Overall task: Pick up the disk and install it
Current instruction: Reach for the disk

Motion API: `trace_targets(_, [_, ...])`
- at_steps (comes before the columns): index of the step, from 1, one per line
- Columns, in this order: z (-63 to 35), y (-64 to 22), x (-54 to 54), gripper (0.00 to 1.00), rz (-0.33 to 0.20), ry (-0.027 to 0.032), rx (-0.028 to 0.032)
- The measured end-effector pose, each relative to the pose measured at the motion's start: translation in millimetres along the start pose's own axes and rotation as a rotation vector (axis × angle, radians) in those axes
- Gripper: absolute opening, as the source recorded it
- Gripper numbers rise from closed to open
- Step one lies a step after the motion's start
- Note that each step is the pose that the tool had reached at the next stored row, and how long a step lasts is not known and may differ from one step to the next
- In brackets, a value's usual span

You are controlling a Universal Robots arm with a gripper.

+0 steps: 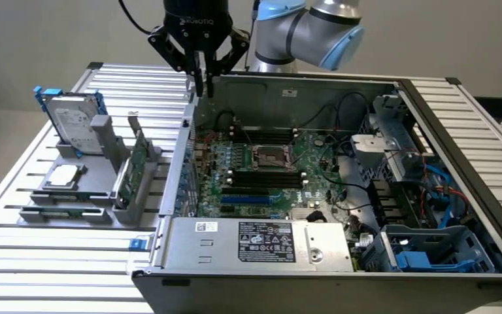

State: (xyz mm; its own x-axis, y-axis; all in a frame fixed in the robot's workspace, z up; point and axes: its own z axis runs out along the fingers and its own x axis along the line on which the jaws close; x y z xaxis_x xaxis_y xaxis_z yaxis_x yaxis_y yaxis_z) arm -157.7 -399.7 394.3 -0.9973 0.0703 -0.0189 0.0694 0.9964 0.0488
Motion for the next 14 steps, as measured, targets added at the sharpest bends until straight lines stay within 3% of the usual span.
trace_targets(2, [0.0, 0.0, 0.0, 0.24, 0.000, 0.0000, 0.0000])
trace_targets(6, [-0.1, -0.1, 1.4, 0.11, 0.000, -0.0001, 0.0002])
trace_targets(9, [0.0, -0.8, 14.0, 0.11, 0.000, -0.0053, -0.0039])
trace_targets(14, [2.1, 0.5, 37.2, 0.11, 0.000, -0.0078, -0.0062])
